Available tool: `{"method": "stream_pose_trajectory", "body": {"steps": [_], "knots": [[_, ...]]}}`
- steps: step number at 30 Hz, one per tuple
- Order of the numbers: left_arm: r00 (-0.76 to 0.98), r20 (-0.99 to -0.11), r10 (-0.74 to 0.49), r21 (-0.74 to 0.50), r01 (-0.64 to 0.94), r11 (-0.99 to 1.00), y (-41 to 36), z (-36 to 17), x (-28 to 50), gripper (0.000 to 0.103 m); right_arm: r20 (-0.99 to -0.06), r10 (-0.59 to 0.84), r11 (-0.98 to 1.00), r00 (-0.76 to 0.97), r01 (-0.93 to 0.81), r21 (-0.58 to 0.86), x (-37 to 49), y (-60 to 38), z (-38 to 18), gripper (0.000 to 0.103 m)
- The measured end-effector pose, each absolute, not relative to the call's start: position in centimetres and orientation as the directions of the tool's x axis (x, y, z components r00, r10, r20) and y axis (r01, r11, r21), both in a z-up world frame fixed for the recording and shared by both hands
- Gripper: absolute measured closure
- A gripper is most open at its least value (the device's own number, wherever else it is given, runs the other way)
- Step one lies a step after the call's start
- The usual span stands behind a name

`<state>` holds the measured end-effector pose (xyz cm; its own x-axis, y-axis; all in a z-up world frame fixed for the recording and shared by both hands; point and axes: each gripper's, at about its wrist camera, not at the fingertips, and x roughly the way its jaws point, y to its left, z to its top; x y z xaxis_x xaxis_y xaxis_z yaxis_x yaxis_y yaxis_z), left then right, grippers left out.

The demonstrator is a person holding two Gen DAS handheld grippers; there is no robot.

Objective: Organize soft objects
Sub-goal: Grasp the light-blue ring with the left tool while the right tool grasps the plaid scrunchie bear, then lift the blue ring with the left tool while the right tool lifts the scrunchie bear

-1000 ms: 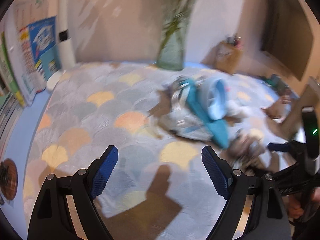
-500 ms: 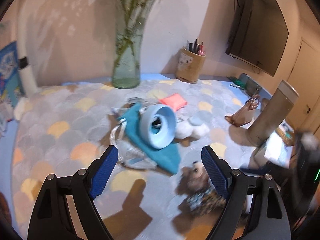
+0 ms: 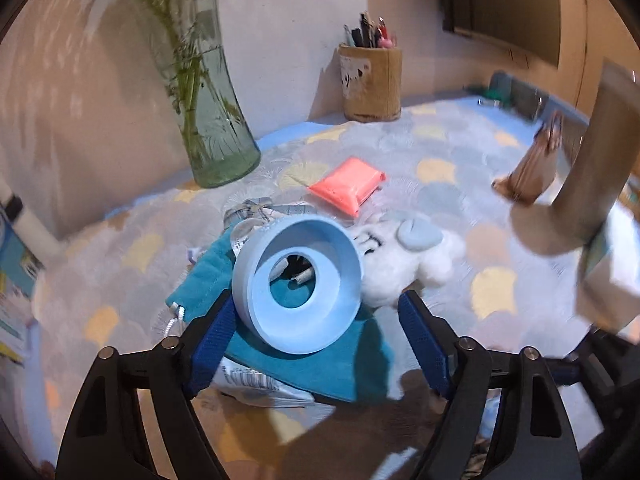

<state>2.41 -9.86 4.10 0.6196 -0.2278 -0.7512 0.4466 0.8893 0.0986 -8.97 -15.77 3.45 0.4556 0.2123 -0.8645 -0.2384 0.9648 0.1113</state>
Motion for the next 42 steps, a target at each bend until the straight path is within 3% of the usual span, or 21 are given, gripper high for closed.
{"method": "stream_pose_trajectory", "body": {"steps": [4, 6, 9, 14, 17, 19, 21, 22, 24, 26, 29, 34, 42], "knots": [[0.645, -0.742, -0.180, 0.183, 0.454, 0.872, -10.0, 3.8, 2.3, 0.035, -0.859, 0.172, 0.967, 0.482, -0.248, 0.055, -9.0, -14.9, 3.3, 0.024], [0.658, -0.734, -0.166, 0.208, 0.451, 0.868, -10.0, 3.7, 2.3, 0.039, -0.853, 0.173, 0.969, 0.491, -0.242, 0.057, -9.2, -15.0, 3.4, 0.042], [0.676, -0.722, -0.146, 0.263, 0.464, 0.846, -10.3, 3.3, 2.1, 0.042, -0.843, 0.191, 0.967, 0.504, -0.243, 0.074, -9.3, -15.2, 3.6, 0.060], [0.658, -0.728, -0.192, 0.203, 0.475, 0.856, -9.2, 3.8, 2.3, 0.041, -0.833, 0.229, 0.963, 0.503, -0.241, 0.119, -9.5, -15.8, 3.6, 0.061], [0.675, -0.721, -0.159, 0.246, 0.464, 0.851, -10.1, 3.5, 2.5, 0.042, -0.834, 0.226, 0.964, 0.504, -0.239, 0.117, -9.3, -15.8, 3.5, 0.061], [0.695, -0.706, -0.135, 0.298, 0.464, 0.834, -10.9, 3.2, 2.1, 0.052, -0.833, 0.219, 0.965, 0.509, -0.239, 0.107, -9.2, -15.8, 3.4, 0.061], [0.709, -0.693, -0.134, 0.308, 0.459, 0.834, -10.9, 3.5, 1.8, 0.062, -0.828, 0.221, 0.964, 0.516, -0.243, 0.106, -9.4, -15.8, 3.5, 0.073], [0.708, -0.689, -0.154, 0.280, 0.456, 0.845, -10.5, 4.1, 1.7, 0.085, -0.824, 0.229, 0.963, 0.518, -0.246, 0.114, -9.5, -15.8, 3.5, 0.075], [0.684, -0.698, -0.212, 0.179, 0.454, 0.873, -9.1, 5.5, 1.7, 0.089, -0.812, 0.256, 0.957, 0.524, -0.254, 0.138, -9.8, -16.1, 3.7, 0.080], [0.661, -0.694, -0.286, 0.067, 0.454, 0.889, -7.4, 6.8, 1.4, 0.089, -0.792, 0.277, 0.954, 0.544, -0.255, 0.158, -10.2, -16.6, 4.3, 0.080], [0.643, -0.693, -0.326, -0.006, 0.447, 0.894, -5.6, 7.7, 0.7, 0.089, -0.778, 0.281, 0.955, 0.562, -0.245, 0.168, -10.6, -17.3, 5.0, 0.080], [0.638, -0.712, -0.292, 0.028, 0.442, 0.897, -6.0, 7.2, -0.2, 0.089, -0.778, 0.287, 0.957, 0.559, -0.206, 0.205, -10.5, -18.8, 5.0, 0.080], [0.643, -0.690, -0.333, -0.061, 0.407, 0.911, -3.9, 8.1, -4.9, 0.089, -0.774, 0.267, 0.963, 0.575, -0.176, 0.202, -11.7, -20.2, 6.1, 0.080]]}}
